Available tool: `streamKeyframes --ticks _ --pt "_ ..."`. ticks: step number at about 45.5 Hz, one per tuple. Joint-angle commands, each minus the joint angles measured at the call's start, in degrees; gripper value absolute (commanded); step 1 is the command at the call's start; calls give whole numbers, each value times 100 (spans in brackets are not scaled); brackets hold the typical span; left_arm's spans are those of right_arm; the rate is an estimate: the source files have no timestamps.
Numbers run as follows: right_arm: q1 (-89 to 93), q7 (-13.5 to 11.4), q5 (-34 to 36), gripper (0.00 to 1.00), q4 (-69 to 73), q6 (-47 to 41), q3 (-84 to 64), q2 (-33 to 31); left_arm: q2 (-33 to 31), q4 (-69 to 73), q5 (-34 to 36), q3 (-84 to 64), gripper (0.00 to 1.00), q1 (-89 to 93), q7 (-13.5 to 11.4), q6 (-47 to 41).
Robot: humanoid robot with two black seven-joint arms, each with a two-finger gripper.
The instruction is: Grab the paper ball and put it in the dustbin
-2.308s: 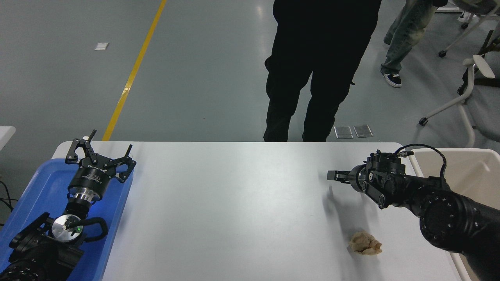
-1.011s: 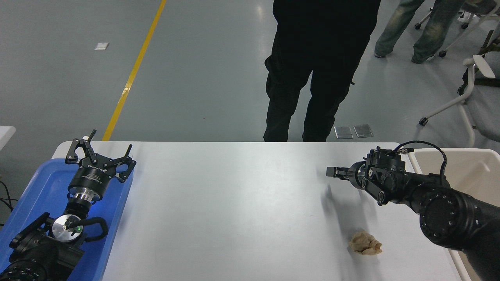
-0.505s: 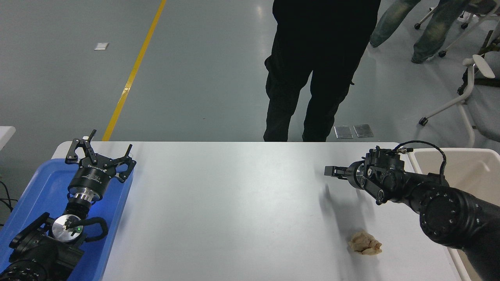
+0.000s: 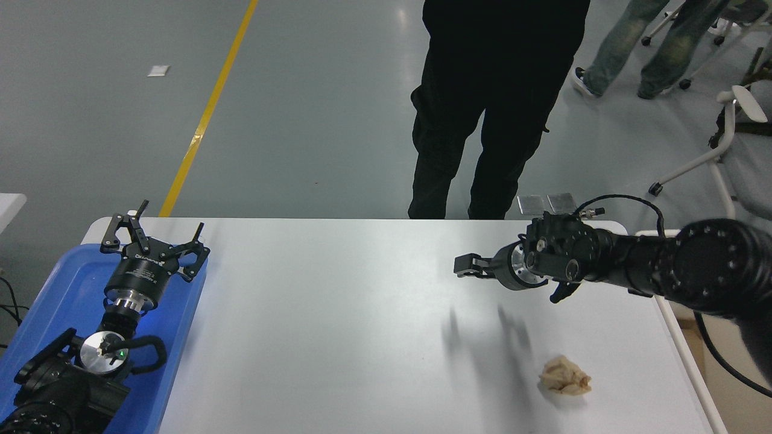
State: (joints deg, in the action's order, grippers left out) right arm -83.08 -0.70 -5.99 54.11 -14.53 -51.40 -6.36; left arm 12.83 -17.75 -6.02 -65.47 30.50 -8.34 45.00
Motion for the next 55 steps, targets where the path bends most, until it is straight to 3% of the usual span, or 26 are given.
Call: streamKeyframes --ticks 1,15,33,55 --pt "-1587 0 238 100 1893 -383 -309 -691 0 0 4 0 99 0 -1 0" --pt "-3723 0 959 100 2587 -3047 -1223 -673 0 0 -5 0 99 0 -1 0" --pt "-5736 0 1099 100 3088 -3047 -2480 -743 0 0 4 8 99 0 7 0" --pt "-5974 -26 1117 100 3088 -3047 -2603 -911 0 0 4 8 99 9 7 0"
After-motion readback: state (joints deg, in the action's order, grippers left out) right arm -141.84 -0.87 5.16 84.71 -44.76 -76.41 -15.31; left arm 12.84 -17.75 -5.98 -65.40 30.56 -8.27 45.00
